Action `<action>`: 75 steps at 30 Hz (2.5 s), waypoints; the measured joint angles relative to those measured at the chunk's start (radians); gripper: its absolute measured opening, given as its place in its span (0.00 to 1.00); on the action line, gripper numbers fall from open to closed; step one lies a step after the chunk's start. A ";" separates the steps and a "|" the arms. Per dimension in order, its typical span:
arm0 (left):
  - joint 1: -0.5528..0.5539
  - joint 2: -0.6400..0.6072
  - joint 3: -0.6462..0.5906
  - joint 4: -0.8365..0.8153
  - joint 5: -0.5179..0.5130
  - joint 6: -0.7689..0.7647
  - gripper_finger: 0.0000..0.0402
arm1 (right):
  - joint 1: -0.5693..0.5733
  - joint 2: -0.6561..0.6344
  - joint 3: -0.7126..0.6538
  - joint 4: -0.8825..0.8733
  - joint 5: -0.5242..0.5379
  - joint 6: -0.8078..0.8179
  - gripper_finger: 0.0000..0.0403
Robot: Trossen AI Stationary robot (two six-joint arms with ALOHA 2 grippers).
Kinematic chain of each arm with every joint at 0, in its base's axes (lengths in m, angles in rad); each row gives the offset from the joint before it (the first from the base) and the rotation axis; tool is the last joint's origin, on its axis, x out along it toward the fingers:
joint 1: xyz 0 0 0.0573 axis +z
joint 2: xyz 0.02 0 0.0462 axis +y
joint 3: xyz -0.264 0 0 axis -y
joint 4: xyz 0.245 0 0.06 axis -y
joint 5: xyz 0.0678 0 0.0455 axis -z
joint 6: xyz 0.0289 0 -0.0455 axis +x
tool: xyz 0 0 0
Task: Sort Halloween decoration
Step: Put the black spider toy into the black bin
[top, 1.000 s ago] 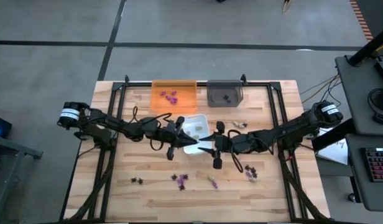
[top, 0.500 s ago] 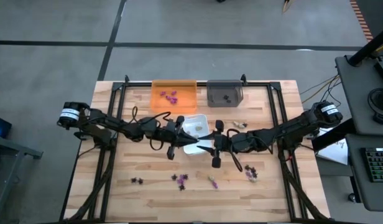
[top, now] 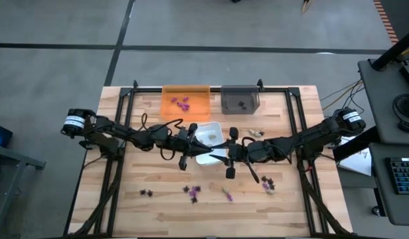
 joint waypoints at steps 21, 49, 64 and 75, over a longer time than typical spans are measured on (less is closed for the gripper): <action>0.000 0.000 0.000 -0.005 0.001 0.001 0.00 | 0.000 -0.001 0.000 -0.001 -0.001 -0.024 0.02; 0.006 -0.008 -0.002 -0.243 0.001 0.038 0.37 | -0.040 -0.063 0.006 -0.104 0.012 -0.020 0.02; 0.006 -0.102 -0.002 -0.359 0.001 0.027 0.37 | -0.528 -0.027 0.217 -0.840 0.005 0.086 0.02; 0.006 -0.103 -0.001 -0.347 0.000 0.027 0.37 | -0.933 0.165 0.276 -0.879 -0.426 0.100 0.02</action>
